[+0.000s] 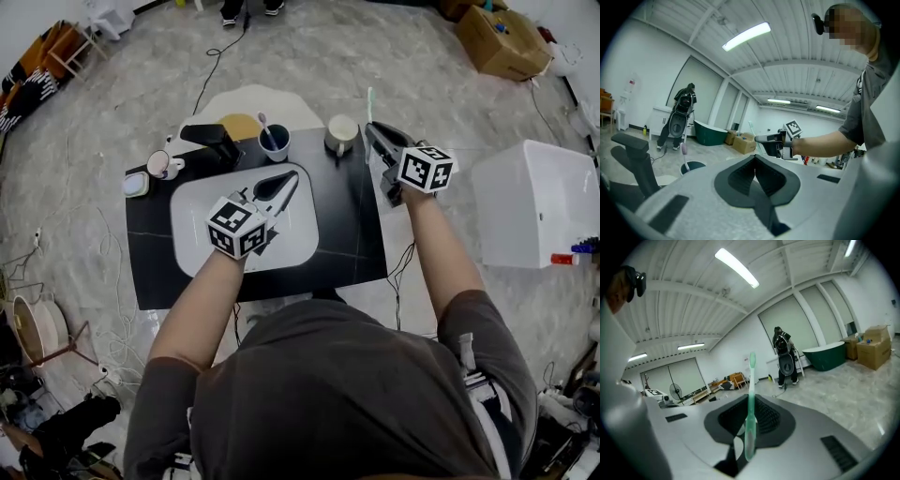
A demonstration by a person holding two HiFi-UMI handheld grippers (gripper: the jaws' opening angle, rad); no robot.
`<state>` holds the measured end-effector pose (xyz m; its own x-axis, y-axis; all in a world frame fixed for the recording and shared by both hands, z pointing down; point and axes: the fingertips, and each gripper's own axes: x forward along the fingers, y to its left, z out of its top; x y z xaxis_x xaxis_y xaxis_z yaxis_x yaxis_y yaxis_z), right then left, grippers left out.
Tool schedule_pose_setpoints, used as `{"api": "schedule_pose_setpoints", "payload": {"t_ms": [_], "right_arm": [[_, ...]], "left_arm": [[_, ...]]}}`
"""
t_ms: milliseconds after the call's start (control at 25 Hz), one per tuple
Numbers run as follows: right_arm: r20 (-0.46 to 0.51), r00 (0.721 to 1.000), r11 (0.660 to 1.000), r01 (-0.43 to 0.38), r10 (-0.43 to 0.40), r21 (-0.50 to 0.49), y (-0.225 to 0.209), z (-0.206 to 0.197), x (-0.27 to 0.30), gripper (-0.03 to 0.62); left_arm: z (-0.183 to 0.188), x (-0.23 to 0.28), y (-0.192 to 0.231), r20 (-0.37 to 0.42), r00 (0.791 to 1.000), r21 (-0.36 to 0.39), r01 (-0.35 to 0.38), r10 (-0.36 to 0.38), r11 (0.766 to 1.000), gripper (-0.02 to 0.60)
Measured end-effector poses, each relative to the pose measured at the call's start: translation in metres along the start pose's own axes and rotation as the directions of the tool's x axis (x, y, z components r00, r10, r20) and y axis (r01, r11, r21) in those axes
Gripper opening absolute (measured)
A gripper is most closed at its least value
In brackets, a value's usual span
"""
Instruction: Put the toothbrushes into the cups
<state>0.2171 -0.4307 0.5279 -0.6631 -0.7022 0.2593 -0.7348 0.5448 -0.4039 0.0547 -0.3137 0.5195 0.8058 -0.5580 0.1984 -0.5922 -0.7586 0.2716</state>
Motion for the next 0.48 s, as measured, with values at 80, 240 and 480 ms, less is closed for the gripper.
{"api": "schedule_pose_setpoints", "payload": {"t_ms": [80, 240, 480], "right_arm": [[0.054, 0.999, 1.000, -0.003, 0.004, -0.008, -0.008, 0.017, 0.010, 0.034], [0.115, 0.993, 0.999, -0.011, 0.016, -0.036, -0.020, 0.032, 0.035, 0.034], [0.146, 0.989, 0.998, -0.018, 0.026, -0.054, -0.039, 0.024, 0.070, 0.034]], "left_arm": [[0.003, 0.007, 0.007, 0.006, 1.000, -0.008, -0.007, 0.007, 1.000, 0.006], [0.004, 0.021, 0.014, 0.008, 1.000, -0.018, -0.009, 0.009, 1.000, 0.006], [-0.006, 0.039, 0.018, -0.003, 1.000, -0.040, 0.000, -0.001, 0.999, 0.006]]}}
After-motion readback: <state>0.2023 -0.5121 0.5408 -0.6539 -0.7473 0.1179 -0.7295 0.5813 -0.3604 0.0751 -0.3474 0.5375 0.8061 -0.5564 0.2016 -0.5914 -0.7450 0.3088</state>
